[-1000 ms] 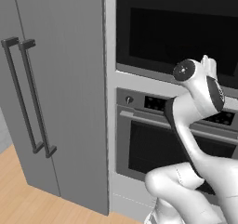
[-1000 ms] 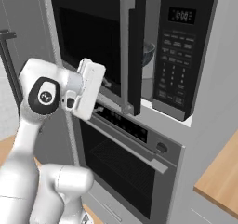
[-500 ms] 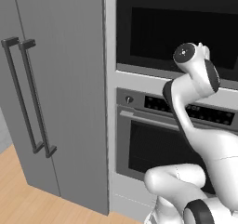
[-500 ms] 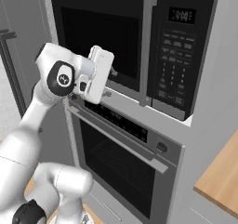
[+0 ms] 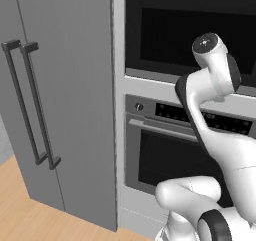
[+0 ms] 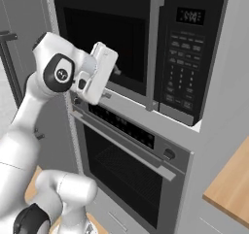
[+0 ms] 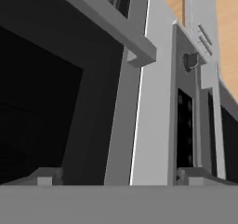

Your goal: Pick the squash from the sink and place it in the bowl. Then pick the bowl and place it in the microwave. Then close the microwave door and press the start button.

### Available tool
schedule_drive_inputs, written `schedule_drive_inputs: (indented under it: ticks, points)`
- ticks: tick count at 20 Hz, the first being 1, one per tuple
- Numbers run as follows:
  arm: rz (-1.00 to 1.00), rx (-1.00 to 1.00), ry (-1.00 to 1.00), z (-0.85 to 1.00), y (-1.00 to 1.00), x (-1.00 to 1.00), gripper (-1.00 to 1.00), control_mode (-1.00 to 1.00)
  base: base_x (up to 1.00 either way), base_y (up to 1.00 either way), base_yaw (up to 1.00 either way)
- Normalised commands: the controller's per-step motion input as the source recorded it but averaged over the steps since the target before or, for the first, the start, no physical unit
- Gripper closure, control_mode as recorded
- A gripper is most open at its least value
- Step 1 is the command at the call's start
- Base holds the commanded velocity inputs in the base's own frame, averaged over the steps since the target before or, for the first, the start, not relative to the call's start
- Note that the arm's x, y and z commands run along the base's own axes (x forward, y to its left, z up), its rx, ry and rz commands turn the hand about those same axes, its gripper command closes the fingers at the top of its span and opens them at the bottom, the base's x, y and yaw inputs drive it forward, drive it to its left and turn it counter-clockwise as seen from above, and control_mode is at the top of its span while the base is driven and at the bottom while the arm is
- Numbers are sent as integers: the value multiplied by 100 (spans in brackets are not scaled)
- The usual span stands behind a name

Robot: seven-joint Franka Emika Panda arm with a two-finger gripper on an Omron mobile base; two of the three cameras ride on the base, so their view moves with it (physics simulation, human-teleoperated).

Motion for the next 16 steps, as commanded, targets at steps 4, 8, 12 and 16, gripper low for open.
schedule_drive_inputs:
  ticks: [4,8,12,16]
  points:
    - [13,-1,-2,36,0,-78,-100,-100,0,0,0]
    - [17,-12,17,57,0,-83,-100,-100,0,0,0]
    - [27,-17,30,55,-6,-73,-100,-100,0,0,0]
    - [29,-28,20,18,-6,-80,-100,-100,0,0,0]
